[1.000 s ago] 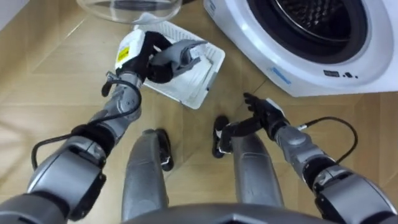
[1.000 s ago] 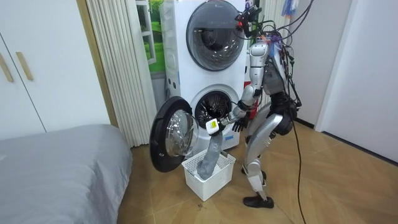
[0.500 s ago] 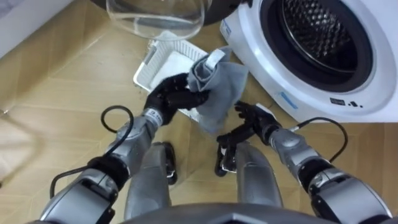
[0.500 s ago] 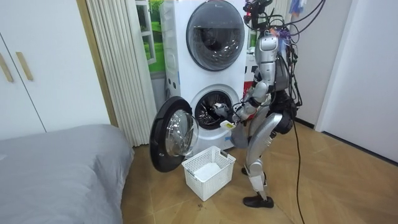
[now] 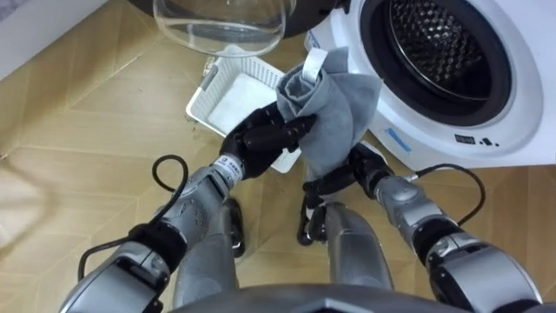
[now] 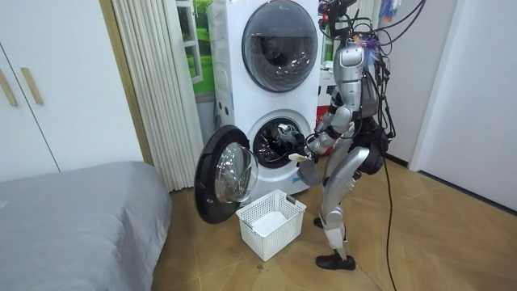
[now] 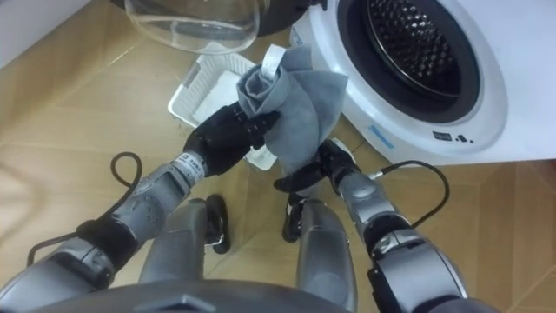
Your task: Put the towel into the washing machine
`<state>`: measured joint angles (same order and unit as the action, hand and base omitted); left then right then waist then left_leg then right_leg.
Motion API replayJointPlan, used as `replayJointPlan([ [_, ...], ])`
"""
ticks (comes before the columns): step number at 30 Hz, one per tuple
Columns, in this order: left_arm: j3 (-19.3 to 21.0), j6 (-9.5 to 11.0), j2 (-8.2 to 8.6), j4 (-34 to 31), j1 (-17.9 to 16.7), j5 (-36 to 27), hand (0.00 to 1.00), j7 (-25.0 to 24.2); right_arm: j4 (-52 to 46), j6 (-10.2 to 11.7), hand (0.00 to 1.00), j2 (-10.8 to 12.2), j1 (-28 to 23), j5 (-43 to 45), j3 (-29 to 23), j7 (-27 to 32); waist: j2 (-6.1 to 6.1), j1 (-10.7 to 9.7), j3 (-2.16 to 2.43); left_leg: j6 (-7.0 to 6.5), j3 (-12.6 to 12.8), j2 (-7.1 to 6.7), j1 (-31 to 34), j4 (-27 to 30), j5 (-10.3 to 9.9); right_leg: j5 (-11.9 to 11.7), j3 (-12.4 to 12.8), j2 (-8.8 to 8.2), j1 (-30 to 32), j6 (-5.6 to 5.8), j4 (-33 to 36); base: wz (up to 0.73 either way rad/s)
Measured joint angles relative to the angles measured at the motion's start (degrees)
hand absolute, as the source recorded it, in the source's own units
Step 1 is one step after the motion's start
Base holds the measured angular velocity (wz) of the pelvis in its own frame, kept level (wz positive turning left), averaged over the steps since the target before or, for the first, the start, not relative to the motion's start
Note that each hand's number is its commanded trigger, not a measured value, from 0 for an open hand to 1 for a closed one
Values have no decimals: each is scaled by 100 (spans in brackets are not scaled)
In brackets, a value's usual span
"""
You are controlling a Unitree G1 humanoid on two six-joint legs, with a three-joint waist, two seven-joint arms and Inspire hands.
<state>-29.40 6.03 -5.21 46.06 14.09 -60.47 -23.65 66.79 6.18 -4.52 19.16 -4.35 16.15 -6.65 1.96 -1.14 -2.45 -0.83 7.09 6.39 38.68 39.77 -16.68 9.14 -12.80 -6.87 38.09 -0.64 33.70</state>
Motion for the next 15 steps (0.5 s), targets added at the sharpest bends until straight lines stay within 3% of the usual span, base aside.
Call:
replayJointPlan([
  [1,-2,-56,9,-36,0,-112,100,0,-1,0,100,1,2,-20,2,-9,0,-6,0,0,2,5,12,-4,0,1,-1,2,7,0,-4,0],
  [15,114,-221,155,-325,125,-1083,100,1,-72,-74,100,-5,144,-31,-55,253,8,11,-5,8,46,9,65,-122,9,-15,15,24,89,2,-106,-1],
])
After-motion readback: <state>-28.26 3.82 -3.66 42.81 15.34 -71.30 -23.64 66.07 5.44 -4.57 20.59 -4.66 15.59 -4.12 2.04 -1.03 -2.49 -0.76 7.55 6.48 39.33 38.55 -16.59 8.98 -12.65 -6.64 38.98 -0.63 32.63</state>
